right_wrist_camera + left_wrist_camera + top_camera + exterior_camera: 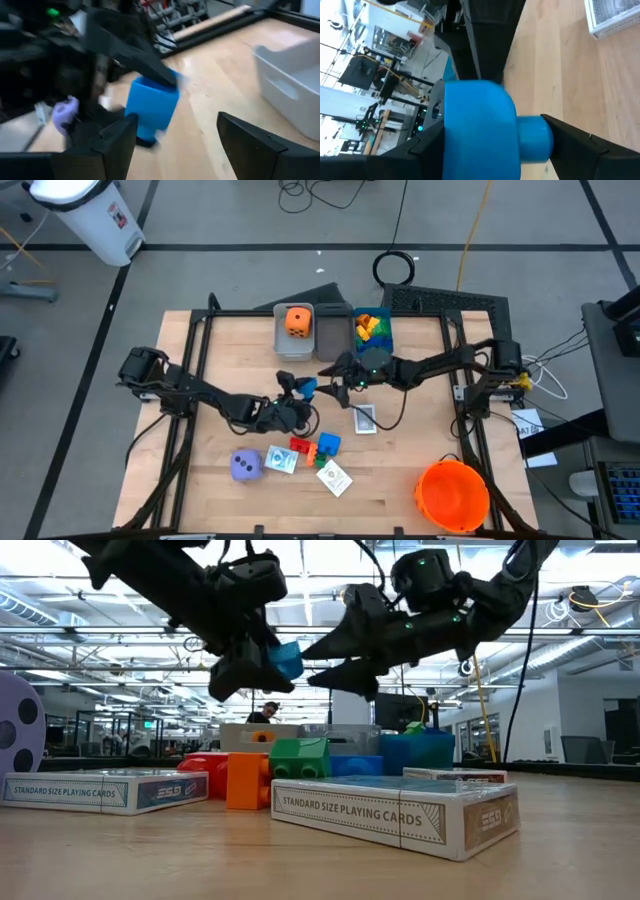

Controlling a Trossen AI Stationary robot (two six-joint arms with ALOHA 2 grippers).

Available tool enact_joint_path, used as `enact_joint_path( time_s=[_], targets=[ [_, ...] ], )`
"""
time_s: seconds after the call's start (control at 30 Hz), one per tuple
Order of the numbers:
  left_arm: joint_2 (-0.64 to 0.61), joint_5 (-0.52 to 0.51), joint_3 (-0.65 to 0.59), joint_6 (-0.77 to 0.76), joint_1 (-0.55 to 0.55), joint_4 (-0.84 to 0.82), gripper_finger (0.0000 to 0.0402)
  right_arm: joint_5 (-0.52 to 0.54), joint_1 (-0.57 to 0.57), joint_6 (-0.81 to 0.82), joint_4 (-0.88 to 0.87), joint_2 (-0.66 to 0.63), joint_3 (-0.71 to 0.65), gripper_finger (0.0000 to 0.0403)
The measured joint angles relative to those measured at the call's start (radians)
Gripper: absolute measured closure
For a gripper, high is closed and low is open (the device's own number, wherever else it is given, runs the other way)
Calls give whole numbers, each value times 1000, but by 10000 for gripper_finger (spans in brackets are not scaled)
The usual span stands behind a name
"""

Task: Pick & Place Toys
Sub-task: Put the blue game piece into the blue bin

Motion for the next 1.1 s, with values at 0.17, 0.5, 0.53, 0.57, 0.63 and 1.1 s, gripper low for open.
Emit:
enact_joint_path(
  time_s=[0.17, 0.5, 0.53, 0.57, 0.63, 1.1],
  targets=[
    [0, 25, 3, 1, 2, 4, 109, -36, 4, 28, 60, 50, 25, 135],
    [1, 45, 3, 7, 1, 63, 127, -59, 8, 54, 97, 49, 24, 135],
    [1, 54, 3, 7, 2, 63, 120, -52, 10, 38, 87, 48, 24, 135],
    [1, 56, 3, 7, 2, 65, 113, -52, 11, 27, 80, 49, 24, 135],
    [1, 57, 3, 6, 2, 67, 103, -51, 19, 23, 81, 51, 24, 135],
    [1, 75, 3, -23, 9, 54, 122, 128, 49, 14, 87, 49, 24, 136]
  ],
)
